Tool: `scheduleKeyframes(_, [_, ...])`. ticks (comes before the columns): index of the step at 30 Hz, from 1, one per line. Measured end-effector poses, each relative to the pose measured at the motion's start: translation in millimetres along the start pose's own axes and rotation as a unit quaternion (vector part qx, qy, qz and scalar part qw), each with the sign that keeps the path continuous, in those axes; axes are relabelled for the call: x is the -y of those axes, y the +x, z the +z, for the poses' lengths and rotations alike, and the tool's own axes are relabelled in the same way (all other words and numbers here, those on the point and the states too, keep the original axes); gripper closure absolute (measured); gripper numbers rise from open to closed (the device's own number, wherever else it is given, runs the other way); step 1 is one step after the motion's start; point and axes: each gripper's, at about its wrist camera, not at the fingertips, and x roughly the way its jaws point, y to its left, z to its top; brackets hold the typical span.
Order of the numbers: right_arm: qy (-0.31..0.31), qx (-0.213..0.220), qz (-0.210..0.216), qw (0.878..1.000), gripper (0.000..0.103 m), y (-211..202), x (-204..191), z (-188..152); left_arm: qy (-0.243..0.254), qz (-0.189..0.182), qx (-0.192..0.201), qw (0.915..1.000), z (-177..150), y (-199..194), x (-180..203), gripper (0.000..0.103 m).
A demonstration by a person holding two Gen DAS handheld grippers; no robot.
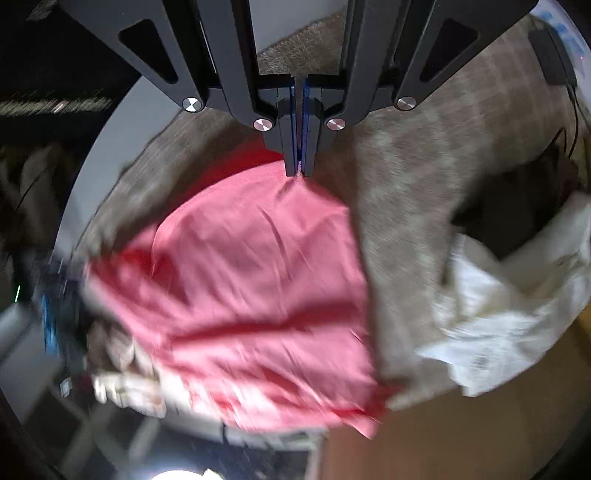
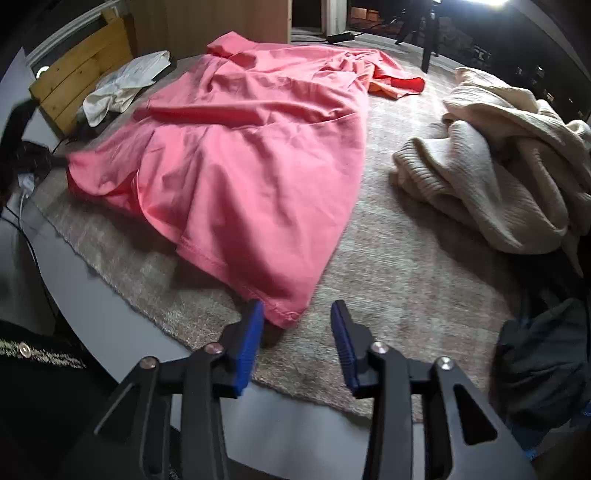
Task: Fold clothes
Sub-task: 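Grasp the pink shirt hem corner with the left tool while the right tool grasps the other corner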
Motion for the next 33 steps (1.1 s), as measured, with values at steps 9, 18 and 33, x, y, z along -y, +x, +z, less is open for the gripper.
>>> scheduleKeyframes(9, [-0.012, 0.030, 0.009, 0.999, 0.098, 7, -9, 14, -0.024, 0.003, 0.040, 0.9989, 10, -25, -25, 0.102])
scheduleKeyframes(18, [0.007, 0.132, 0.007, 0.991, 0.100, -122, 17, 55, -0.025, -0.002, 0.088, 0.9958, 5, -93, -17, 0.102])
scheduleKeyframes(33, [0.071, 0.031, 0.022, 0.997, 0.099, -38, 38, 96, -0.079, 0.016, -0.009, 0.9967, 6, 9, -55, 0.102])
